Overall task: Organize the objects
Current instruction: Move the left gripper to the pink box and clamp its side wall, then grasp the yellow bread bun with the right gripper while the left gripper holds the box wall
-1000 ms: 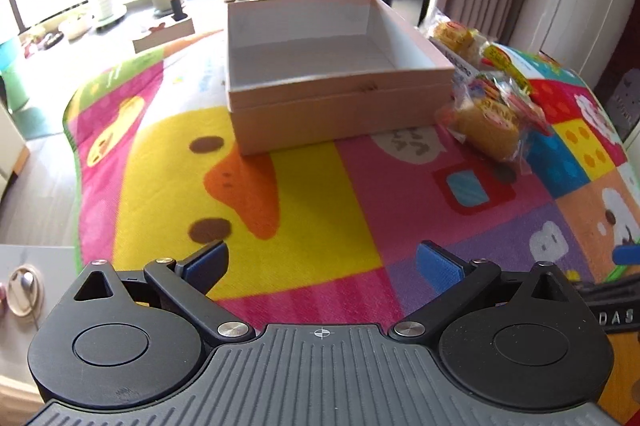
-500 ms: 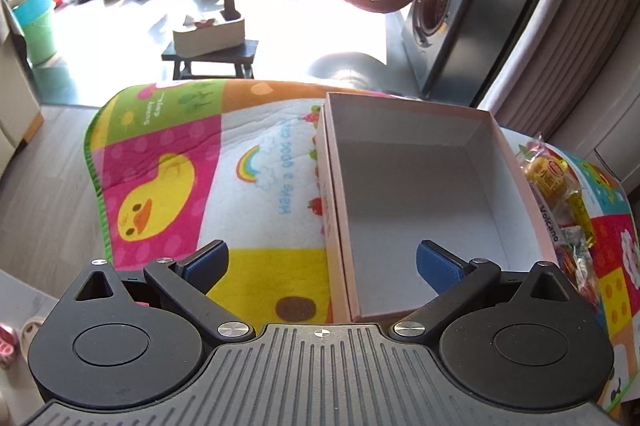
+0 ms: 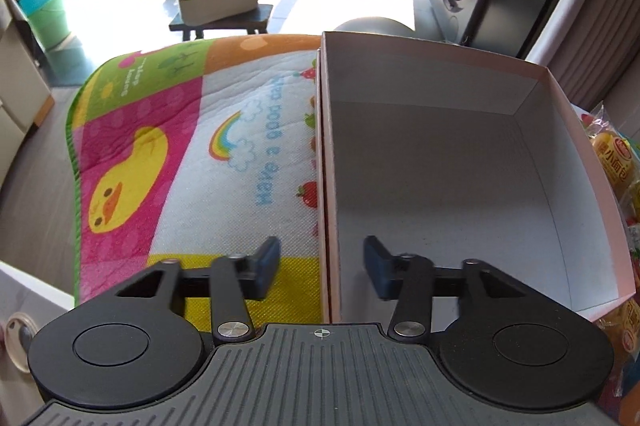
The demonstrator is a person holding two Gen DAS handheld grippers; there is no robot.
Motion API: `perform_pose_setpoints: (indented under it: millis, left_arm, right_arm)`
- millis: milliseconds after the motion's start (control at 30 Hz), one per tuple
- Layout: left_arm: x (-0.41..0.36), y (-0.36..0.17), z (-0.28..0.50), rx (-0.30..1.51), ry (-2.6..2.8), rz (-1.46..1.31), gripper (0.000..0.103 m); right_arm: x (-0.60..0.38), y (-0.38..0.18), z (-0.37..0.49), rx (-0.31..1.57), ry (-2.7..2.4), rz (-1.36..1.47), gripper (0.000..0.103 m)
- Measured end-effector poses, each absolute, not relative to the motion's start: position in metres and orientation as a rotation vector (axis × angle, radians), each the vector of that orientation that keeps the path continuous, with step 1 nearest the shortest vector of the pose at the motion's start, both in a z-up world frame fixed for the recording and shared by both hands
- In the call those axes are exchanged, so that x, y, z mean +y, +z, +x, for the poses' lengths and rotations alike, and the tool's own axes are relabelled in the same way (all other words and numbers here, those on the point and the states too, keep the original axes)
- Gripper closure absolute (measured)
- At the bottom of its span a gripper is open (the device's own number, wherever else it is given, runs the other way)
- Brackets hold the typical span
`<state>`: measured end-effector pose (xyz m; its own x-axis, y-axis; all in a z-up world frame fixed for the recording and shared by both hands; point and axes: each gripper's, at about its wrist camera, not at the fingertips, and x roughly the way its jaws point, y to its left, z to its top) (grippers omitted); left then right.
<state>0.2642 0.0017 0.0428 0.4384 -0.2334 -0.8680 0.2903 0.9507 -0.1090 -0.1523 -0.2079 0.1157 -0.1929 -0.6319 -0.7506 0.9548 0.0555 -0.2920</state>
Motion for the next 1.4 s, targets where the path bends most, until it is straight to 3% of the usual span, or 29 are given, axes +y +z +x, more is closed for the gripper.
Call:
perform_pose_setpoints:
  millis: [33,133,200,367,600,767,967,1400]
  left_arm:
    - [-0.001,0.044,0.264,1.065,-0.310,0.055,0.088]
    - [-0.012,0.048,0.263,1.061,-0.276,0.091,0.085]
    - [-0.016,0.047,0.263,1.063,-0.258,0.140,0.089]
    - [-0.027,0.048,0.261,1.038,-0.250,0.231,0.091]
    - [-0.036,0.045,0.262,1.000,-0.317,0.285,0.091]
    - [-0.035,0.043,0.261,0.999,-0.335,0.283,0.091]
    - [-0.032,0.043,0.263,1.003,-0.345,0.255,0.091]
    - [-0.012,0.042,0.265,1.022,-0.465,0.181,0.092]
  right_arm:
    - [-0.214,0.114,-0.161,0.928,-1.505,0.489,0.000]
    - [-0.227,0.107,-0.178,0.933,-1.437,0.532,0.000]
    - [-0.228,0.105,-0.179,0.939,-1.363,0.516,0.001]
    - [-0.218,0.095,-0.165,0.950,-1.094,0.524,0.014]
    - [-0.241,0.068,-0.164,0.980,-1.100,0.478,0.015]
    - [-0.255,0.054,-0.167,1.017,-1.069,0.530,0.035]
    - [-0.240,0.055,-0.157,1.050,-1.064,0.555,0.049]
    - [-0.210,0.133,-0.115,0.991,-1.204,0.728,0.050]
